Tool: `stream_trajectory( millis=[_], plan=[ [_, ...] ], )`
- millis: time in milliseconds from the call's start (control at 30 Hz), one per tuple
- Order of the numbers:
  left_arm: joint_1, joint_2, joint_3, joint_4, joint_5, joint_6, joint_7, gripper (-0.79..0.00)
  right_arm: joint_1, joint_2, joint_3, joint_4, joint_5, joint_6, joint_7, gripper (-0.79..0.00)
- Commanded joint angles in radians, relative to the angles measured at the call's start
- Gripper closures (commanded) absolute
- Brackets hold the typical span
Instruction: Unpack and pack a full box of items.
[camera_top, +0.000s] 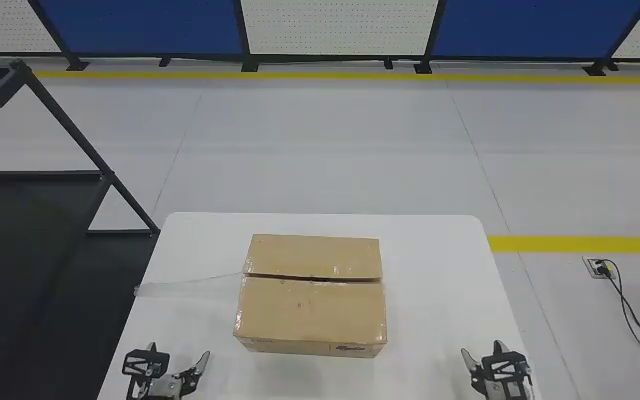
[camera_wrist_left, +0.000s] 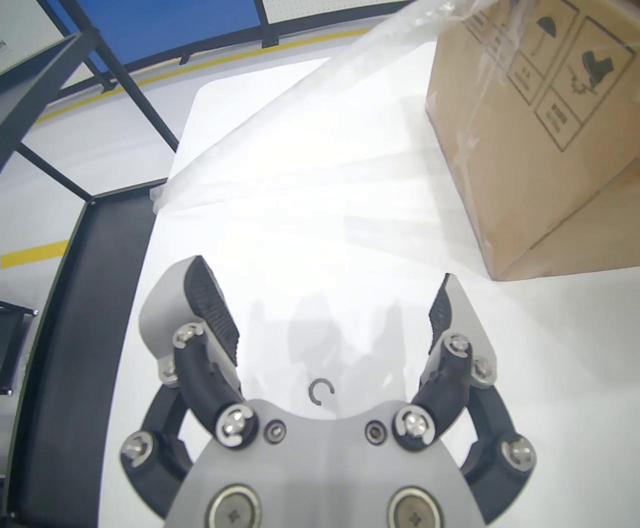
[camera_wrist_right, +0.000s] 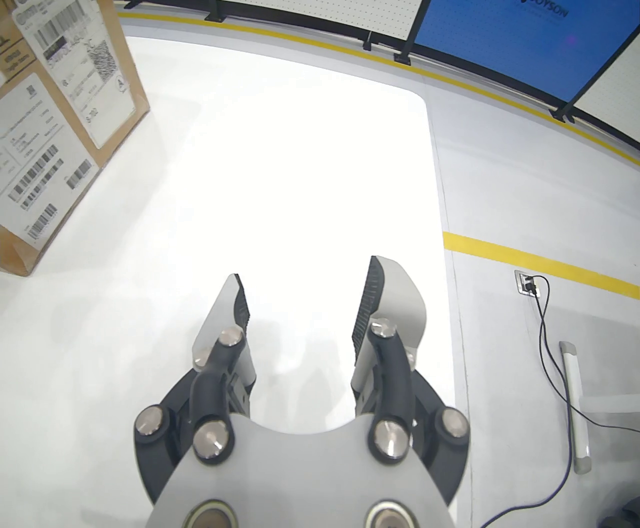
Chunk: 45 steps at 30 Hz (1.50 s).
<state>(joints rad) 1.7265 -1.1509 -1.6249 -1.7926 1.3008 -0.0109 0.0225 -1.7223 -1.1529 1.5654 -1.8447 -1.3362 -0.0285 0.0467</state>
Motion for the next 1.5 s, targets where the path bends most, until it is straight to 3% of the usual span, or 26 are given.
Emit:
stream_trajectory(
  millis=[0, 200, 433, 800, 900, 1167, 1367, 1467],
  plan=[
    [0.002, 0.002, -0.024, 0.003, -0.028, -0.040, 0.019, -0.785, 0.004, -0.001, -0.006, -0.031, 0.038, -0.027, 0.029, -0.785],
    [0.010, 0.017, -0.137, -0.032, -0.077, -0.240, 0.084, -0.785, 0.039, 0.001, 0.006, -0.174, 0.235, -0.160, 0.238, -0.785],
    [0.015, 0.038, -0.267, -0.053, -0.192, -0.549, 0.098, -0.785, 0.154, 0.003, 0.004, -0.265, 0.570, -0.184, 0.533, -0.785],
    [0.015, 0.038, -0.267, -0.053, -0.192, -0.549, 0.098, -0.785, 0.169, 0.005, 0.008, -0.271, 0.588, -0.185, 0.567, -0.785],
    [-0.004, 0.036, -0.257, -0.041, -0.257, -0.524, 0.074, -0.785, 0.184, 0.002, -0.017, -0.248, 0.649, -0.196, 0.550, -0.785],
    [-0.122, 0.049, -0.241, -0.034, -0.419, -0.638, -0.078, -0.785, 0.411, -0.010, -0.103, -0.103, 0.996, -0.152, 0.661, -0.785],
    [-0.210, 0.064, -0.215, 0.012, -0.659, -0.698, -0.303, -0.785, 0.558, -0.017, -0.128, 0.033, 1.186, -0.124, 0.699, -0.785],
    [-0.220, 0.067, -0.219, 0.013, -0.682, -0.692, -0.333, -0.785, 0.584, -0.014, -0.122, 0.059, 1.153, -0.121, 0.701, -0.785]
  ],
)
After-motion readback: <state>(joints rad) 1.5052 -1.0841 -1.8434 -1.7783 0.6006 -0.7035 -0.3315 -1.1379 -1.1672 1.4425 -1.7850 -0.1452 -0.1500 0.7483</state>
